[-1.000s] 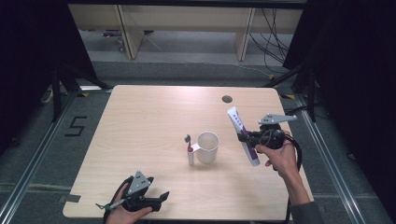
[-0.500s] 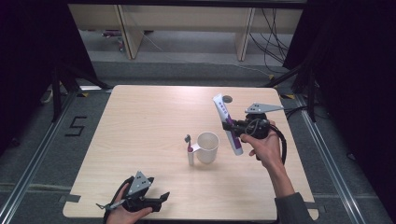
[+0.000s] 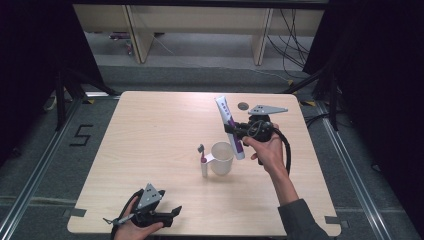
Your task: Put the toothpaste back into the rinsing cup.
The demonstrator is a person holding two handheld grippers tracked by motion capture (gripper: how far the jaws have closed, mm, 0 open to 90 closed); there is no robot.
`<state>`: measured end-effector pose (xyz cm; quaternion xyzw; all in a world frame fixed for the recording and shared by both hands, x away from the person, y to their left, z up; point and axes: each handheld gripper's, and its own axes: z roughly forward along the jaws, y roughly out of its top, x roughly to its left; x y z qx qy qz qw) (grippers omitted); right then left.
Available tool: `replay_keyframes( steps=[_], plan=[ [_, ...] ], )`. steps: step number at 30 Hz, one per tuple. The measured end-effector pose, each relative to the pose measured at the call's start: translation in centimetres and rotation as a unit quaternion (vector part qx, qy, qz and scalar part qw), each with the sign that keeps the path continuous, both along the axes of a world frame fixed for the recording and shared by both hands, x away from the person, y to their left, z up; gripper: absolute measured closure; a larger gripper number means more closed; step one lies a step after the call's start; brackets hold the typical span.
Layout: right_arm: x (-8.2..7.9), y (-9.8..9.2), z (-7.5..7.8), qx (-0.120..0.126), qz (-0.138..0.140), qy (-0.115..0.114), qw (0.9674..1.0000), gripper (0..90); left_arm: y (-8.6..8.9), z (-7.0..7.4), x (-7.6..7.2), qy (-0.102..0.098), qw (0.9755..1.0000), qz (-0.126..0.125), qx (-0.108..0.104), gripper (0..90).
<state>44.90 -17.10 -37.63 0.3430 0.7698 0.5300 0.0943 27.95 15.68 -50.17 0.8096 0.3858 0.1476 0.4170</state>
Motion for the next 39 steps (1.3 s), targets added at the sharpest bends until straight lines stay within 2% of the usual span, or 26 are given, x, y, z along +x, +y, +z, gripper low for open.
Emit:
replay_keyframes(
  steps=[2,4,7,8,9,10,11,12,13,15,16,17,19,21,22,23,24,25,26,27,28,31,32,34,37,39],
  plan=[
    [0.3,0.5,-0.1,0.002,0.001,-0.009,1.0,77.3,0.1,0.0,0.0,-0.001,1.0,0.0,0.001,21.2],
    [0.4,1.1,-0.1,0.005,-0.003,0.005,1.0,77.3,0.1,0.1,0.0,-0.002,1.0,-0.001,0.0,21.3],
    [0.9,1.7,-0.3,0.009,0.004,-0.007,0.9999,77.3,-0.1,0.0,0.0,-0.002,0.9999,0.002,-0.015,21.3],
    [0.8,2.0,-0.3,0.009,-0.002,0.002,1.0,77.3,0.1,0.1,0.0,-0.002,1.0,-0.004,-0.004,21.3],
    [1.0,2.2,-0.4,0.007,0.004,-0.005,1.0,77.3,0.1,0.0,0.0,-0.002,1.0,-0.003,-0.004,21.3],
    [0.9,2.4,-0.4,0.008,-0.002,0.004,1.0,77.3,0.1,0.0,0.0,-0.003,1.0,-0.003,0.0,21.3],
    [0.9,2.6,-0.5,0.011,-0.003,0.002,0.9999,77.2,-0.1,0.0,0.0,-0.002,0.9999,0.002,-0.015,21.3],
    [1.0,2.6,-0.6,0.008,-0.002,0.001,1.0,77.2,0.1,0.1,0.0,-0.002,1.0,-0.004,-0.006,21.3],
    [1.2,2.7,-0.8,0.008,0.003,-0.006,0.9999,77.2,0.1,0.0,0.0,-0.003,1.0,-0.004,-0.007,21.3],
    [1.1,3.0,-1.0,0.011,-0.003,0.0,0.9999,77.2,0.0,0.0,0.0,-0.003,0.9999,0.0,-0.015,21.3],
    [1.3,2.9,-1.2,0.004,0.002,-0.014,0.9999,77.2,0.0,0.0,0.0,-0.003,0.9999,-0.001,-0.013,21.3],
    [1.3,3.0,-1.4,0.009,0.0,-0.004,1.0,77.2,0.0,0.0,0.0,-0.004,0.9999,-0.001,-0.014,21.3],
    [1.4,3.1,-1.8,0.014,0.0,-0.002,0.9999,77.1,0.0,0.1,0.0,-0.002,0.9999,0.0,-0.012,21.3],
    [1.5,3.2,-2.2,0.008,-0.001,-0.014,0.9999,77.1,0.1,0.1,0.0,-0.003,1.0,-0.004,-0.008,21.2],
    [1.4,3.3,-2.3,0.009,-0.001,-0.002,1.0,77.1,0.1,0.1,0.0,-0.003,1.0,-0.004,-0.006,21.3],
    [1.3,3.4,-2.5,0.016,-0.001,0.003,0.9999,77.1,0.1,0.1,0.0,-0.002,1.0,-0.006,-0.006,21.3],
    [1.4,3.4,-2.7,0.01,0.001,-0.002,0.9999,77.0,0.1,0.1,0.0,-0.003,1.0,-0.005,-0.006,21.3],
    [1.2,3.5,-2.8,0.017,-0.005,0.009,0.9998,77.0,0.1,0.1,-0.1,-0.003,1.0,-0.005,-0.006,21.3],
    [1.4,3.4,-3.1,0.012,0.0,-0.012,0.9999,77.0,0.1,0.1,-0.1,-0.003,1.0,-0.006,-0.005,21.3],
    [1.3,3.4,-3.2,0.019,-0.001,0.001,0.9998,77.0,0.1,0.1,0.0,-0.004,1.0,-0.005,-0.005,21.3],
    [1.3,3.4,-3.4,0.016,0.002,-0.005,0.9999,77.0,0.1,0.1,0.0,-0.004,1.0,-0.003,-0.005,21.3],
    [1.2,3.4,-3.8,0.016,0.003,-0.001,0.9999,77.0,0.0,0.0,0.0,-0.004,1.0,-0.003,-0.005,21.3],
    [1.2,3.4,-4.0,0.011,0.0,-0.009,0.9999,76.9,0.0,0.0,-0.1,-0.003,1.0,-0.003,-0.008,21.3],
    [1.2,3.4,-4.3,0.007,0.003,-0.004,1.0,76.9,-0.1,0.0,-0.1,-0.004,0.9999,0.0,-0.016,21.3],
    [1.1,3.3,-4.8,0.006,0.001,-0.004,1.0,76.8,-0.1,-0.1,-0.1,-0.005,0.9999,0.001,-0.016,21.3],
    [0.9,3.4,-5.1,0.012,-0.003,0.005,0.9999,76.7,-0.1,-0.1,-0.1,-0.003,0.9999,0.0,-0.015,21.3]
  ],
)
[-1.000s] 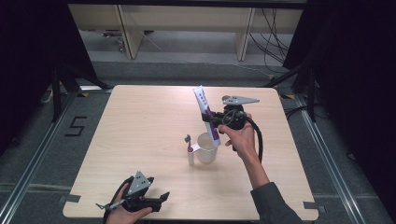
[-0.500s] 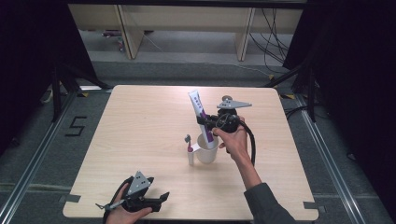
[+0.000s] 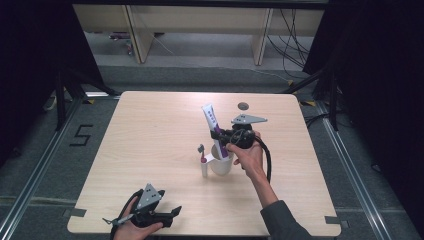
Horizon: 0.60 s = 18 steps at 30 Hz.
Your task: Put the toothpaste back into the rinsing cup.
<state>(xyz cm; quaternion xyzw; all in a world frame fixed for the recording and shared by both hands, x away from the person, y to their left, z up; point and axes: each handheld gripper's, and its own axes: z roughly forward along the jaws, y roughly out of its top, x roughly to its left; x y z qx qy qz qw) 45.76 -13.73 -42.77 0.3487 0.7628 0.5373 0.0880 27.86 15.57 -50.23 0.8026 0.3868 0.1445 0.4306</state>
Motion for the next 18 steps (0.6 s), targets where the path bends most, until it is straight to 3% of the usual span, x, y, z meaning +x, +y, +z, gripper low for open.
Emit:
replay_keyframes(
  steps=[3,5,6,8,9,12,18],
  plan=[
    [0.0,-0.1,-0.5,-0.007,0.006,-0.011,0.9999,76.7,0.0,0.0,0.0,0.0,1.0,-0.001,0.002,21.3],
    [-0.2,-0.1,-0.8,-0.003,0.001,-0.002,1.0,76.6,0.0,0.0,0.0,0.001,1.0,-0.001,0.002,21.3],
    [-0.1,-0.3,-0.9,-0.013,0.003,-0.016,0.9998,76.6,0.0,0.0,0.0,0.001,1.0,-0.002,0.002,21.3],
    [-0.2,-0.2,-1.1,-0.009,0.005,-0.004,0.9999,76.4,0.0,0.0,0.0,0.001,1.0,-0.002,0.003,21.3],
    [-0.2,-0.3,-1.2,-0.015,0.011,-0.014,0.9997,76.4,0.0,0.0,0.0,0.001,1.0,-0.002,0.002,21.3],
    [-0.4,-0.3,-1.3,-0.011,0.005,-0.006,0.9999,76.2,0.0,0.0,0.0,0.001,1.0,-0.002,0.003,21.3],
    [-0.9,-0.6,-1.3,-0.027,0.013,-0.014,0.9995,76.2,0.1,0.0,0.0,0.003,0.9999,-0.008,0.013,21.3]
  ],
)
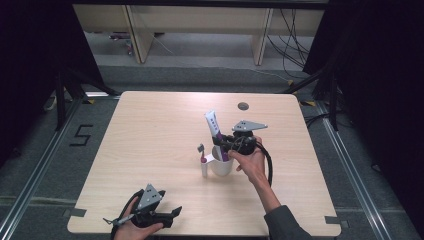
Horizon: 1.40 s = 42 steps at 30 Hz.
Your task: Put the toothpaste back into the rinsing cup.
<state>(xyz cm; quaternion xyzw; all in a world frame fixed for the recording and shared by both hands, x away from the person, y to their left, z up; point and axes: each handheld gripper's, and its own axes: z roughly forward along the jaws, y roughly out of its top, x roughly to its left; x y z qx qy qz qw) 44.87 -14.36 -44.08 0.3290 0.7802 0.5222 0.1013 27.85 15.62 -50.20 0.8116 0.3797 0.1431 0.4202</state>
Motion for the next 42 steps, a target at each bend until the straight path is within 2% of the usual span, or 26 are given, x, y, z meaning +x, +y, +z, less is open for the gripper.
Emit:
replay_keyframes(
  steps=[1,2,3,5,6,9,10,14,15,17,18,20,21,23,24,26,28,31,33,34,37,38,39,40,41,42],
  plan=[
    [0.0,-0.1,-0.1,0.0,0.002,-0.003,1.0,76.1,-0.1,0.0,0.0,0.0,1.0,0.003,-0.005,21.3],
    [-0.1,-0.2,0.0,-0.008,0.003,-0.008,0.9999,76.1,0.0,0.0,0.0,-0.001,1.0,0.0,0.0,21.3],
    [-0.2,-0.1,-0.1,-0.006,0.0,-0.004,1.0,76.1,-0.2,-0.1,0.0,-0.002,0.9999,0.005,-0.009,21.3],
    [-0.3,-0.2,-0.2,-0.017,0.002,-0.007,0.9998,76.1,-0.2,-0.1,0.0,-0.002,1.0,0.005,-0.008,21.3],
    [-0.4,-0.2,-0.3,-0.011,0.0,0.0,0.9999,76.1,-0.1,-0.1,0.0,-0.002,1.0,0.005,-0.008,21.3],
    [-0.5,-0.3,-0.3,-0.03,0.005,-0.007,0.9995,76.0,-0.1,-0.1,0.0,-0.002,0.9999,0.005,-0.009,21.3],
    [-0.7,-0.2,-0.4,-0.028,-0.001,-0.007,0.9996,76.0,0.0,0.0,0.0,-0.001,1.0,0.0,-0.001,21.3],
    [-1.0,-0.5,-0.6,-0.044,0.008,-0.012,0.9989,75.8,0.0,0.0,0.0,-0.002,1.0,-0.001,-0.001,21.3],
    [-1.2,-0.5,-0.6,-0.041,0.003,-0.005,0.9991,75.8,0.0,0.0,0.0,-0.001,1.0,-0.001,-0.001,21.3],
    [-1.1,-0.6,-0.8,-0.045,0.013,-0.014,0.9988,75.6,0.0,0.0,-0.1,-0.002,1.0,0.0,0.0,21.3],
    [-1.3,-0.6,-0.9,-0.047,0.003,-0.003,0.9989,75.5,-0.1,0.0,-0.1,-0.002,1.0,0.001,-0.001,21.3],
    [-1.4,-0.7,-1.1,-0.056,0.006,0.001,0.9984,74.6,0.0,0.1,-0.1,-0.002,1.0,0.0,0.0,21.3],
    [-1.3,-0.9,-1.2,-0.052,0.009,-0.007,0.9986,74.1,0.0,0.0,-0.1,-0.002,1.0,0.0,0.0,21.3],
    [-1.4,-1.1,-1.1,-0.041,0.008,-0.008,0.9991,72.6,0.0,0.0,-0.1,-0.002,1.0,0.0,0.0,21.3],
    [-1.6,-1.1,-1.0,-0.032,0.006,0.006,0.9995,72.1,0.0,0.0,0.0,-0.002,1.0,-0.001,-0.001,21.3],
    [-1.6,-1.3,-0.7,-0.037,0.011,-0.015,0.9991,70.8,-0.2,0.0,-0.1,-0.003,1.0,0.004,-0.009,21.3],
    [-2.0,-1.5,-0.5,-0.03,0.005,0.002,0.9995,69.8,-0.3,-0.1,-0.1,-0.003,0.9999,0.007,-0.015,21.3],
    [-2.1,-1.8,-0.2,-0.033,0.011,-0.007,0.9994,67.6,-0.3,-0.1,-0.1,-0.003,0.9999,0.007,-0.015,21.3],
    [-2.4,-1.8,0.0,-0.022,0.009,0.01,0.9997,65.5,-0.3,0.0,-0.1,-0.003,0.9999,0.006,-0.01,21.3],
    [-2.5,-2.0,0.2,-0.03,0.008,0.006,0.9995,63.6,-0.3,-0.1,-0.1,-0.003,0.9999,0.007,-0.013,21.3],
    [-2.7,-2.2,0.4,-0.032,0.015,-0.003,0.9994,58.2,-0.3,0.0,-0.1,-0.003,0.9999,0.008,-0.014,21.3],
    [-2.9,-2.3,0.5,-0.031,0.014,0.002,0.9994,57.9,-0.3,-0.1,-0.1,-0.003,0.9999,0.008,-0.014,21.3],
    [-2.9,-2.5,0.6,-0.035,0.015,-0.004,0.9993,56.5,-0.1,0.0,-0.1,-0.002,1.0,0.001,-0.002,21.3],
    [-2.9,-2.7,0.6,-0.031,0.015,-0.008,0.9994,55.0,-0.1,-0.1,0.0,-0.005,1.0,0.004,-0.001,21.3],
    [-3.3,-2.9,0.8,-0.028,0.0,0.004,0.9996,53.7,-0.1,0.0,0.0,-0.004,1.0,0.001,0.003,21.3],
    [-3.3,-3.1,0.9,-0.025,0.002,0.009,0.9996,52.7,-0.1,0.0,-0.1,-0.002,1.0,-0.002,-0.001,21.3]
  ],
)
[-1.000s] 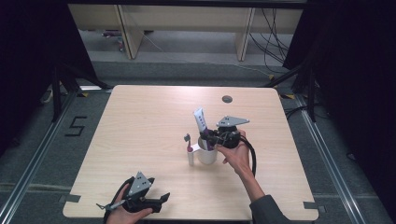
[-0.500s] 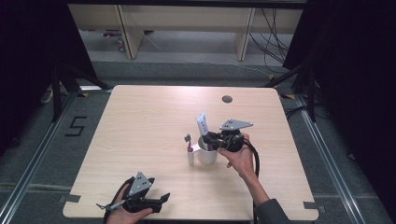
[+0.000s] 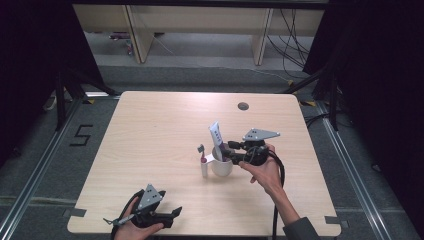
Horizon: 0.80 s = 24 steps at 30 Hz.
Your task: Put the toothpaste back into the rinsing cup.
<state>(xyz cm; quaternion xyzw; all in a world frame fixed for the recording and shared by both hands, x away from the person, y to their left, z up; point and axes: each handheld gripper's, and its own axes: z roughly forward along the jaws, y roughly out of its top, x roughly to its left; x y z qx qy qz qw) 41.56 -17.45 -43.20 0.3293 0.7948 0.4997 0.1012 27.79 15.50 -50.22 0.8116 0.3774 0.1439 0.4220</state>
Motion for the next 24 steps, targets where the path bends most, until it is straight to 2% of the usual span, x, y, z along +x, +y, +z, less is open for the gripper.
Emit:
replay_keyframes(
  steps=[1,2,4,5,6,7,8,9,10,12,13,14,16,19,21,22,23,24],
  plan=[
    [0.1,-0.2,0.0,0.004,0.002,-0.003,1.0,51.7,0.0,0.0,0.0,0.0,1.0,0.003,0.002,21.3],
    [0.0,-0.4,0.1,0.002,-0.001,-0.008,1.0,50.6,-0.2,0.0,0.0,-0.001,0.9999,0.007,-0.01,21.3],
    [-0.2,-0.8,0.2,0.007,-0.009,0.004,0.9999,49.3,-0.1,0.0,0.0,-0.001,1.0,0.006,-0.008,21.3],
    [-0.2,-1.1,0.3,0.003,-0.01,-0.003,0.9999,49.2,0.0,0.0,0.1,-0.002,1.0,0.005,0.001,21.3],
    [-0.4,-1.3,0.3,0.003,-0.018,0.001,0.9998,48.9,0.1,0.0,0.0,-0.001,1.0,0.003,0.001,21.3],
    [-0.2,-1.6,0.3,0.005,-0.012,-0.006,0.9999,48.3,0.0,0.0,0.0,-0.001,1.0,0.002,0.001,21.3],
    [-0.3,-1.8,0.4,0.005,-0.012,-0.008,0.9999,48.2,-0.1,-0.1,0.0,-0.001,0.9999,0.008,-0.012,21.3],
    [-0.4,-1.9,0.4,0.008,-0.018,0.0,0.9998,48.0,0.0,0.0,0.0,0.0,1.0,0.001,0.0,21.3],
    [-0.4,-2.2,0.4,0.004,-0.017,-0.01,0.9998,47.7,0.0,0.0,0.0,0.0,1.0,0.001,0.0,21.3],
    [-0.5,-2.5,0.5,0.008,-0.019,0.0,0.9998,46.9,0.0,0.0,0.0,0.0,1.0,0.001,0.0,21.3],
    [-0.7,-2.6,0.6,0.007,-0.029,0.006,0.9995,46.1,-0.1,-0.1,0.0,-0.001,1.0,0.005,-0.005,21.3],
    [-0.6,-2.8,0.6,0.006,-0.025,-0.005,0.9996,45.3,0.0,0.0,0.1,-0.001,1.0,0.003,0.002,21.3],
    [-0.8,-2.9,0.6,0.016,-0.028,0.006,0.9995,43.9,0.1,0.0,0.1,-0.002,1.0,0.004,0.004,21.3],
    [-0.8,-3.3,0.7,0.006,-0.032,-0.008,0.9994,39.7,0.0,0.0,0.0,0.0,1.0,0.003,0.002,21.3],
    [-0.9,-3.4,0.7,0.007,-0.031,-0.001,0.9995,37.6,0.1,0.0,0.0,0.0,1.0,0.003,0.001,21.3],
    [-1.1,-3.4,0.6,0.016,-0.035,0.008,0.9992,36.2,0.1,0.0,0.0,0.0,1.0,0.002,0.001,21.3],
    [-1.0,-3.6,0.5,0.01,-0.032,-0.003,0.9994,34.7,0.1,0.0,0.0,0.001,1.0,0.002,0.002,21.3],
    [-1.1,-3.7,0.5,0.01,-0.039,-0.002,0.9992,33.8,0.1,-0.1,0.1,0.001,1.0,0.002,0.002,21.3]
  ],
)
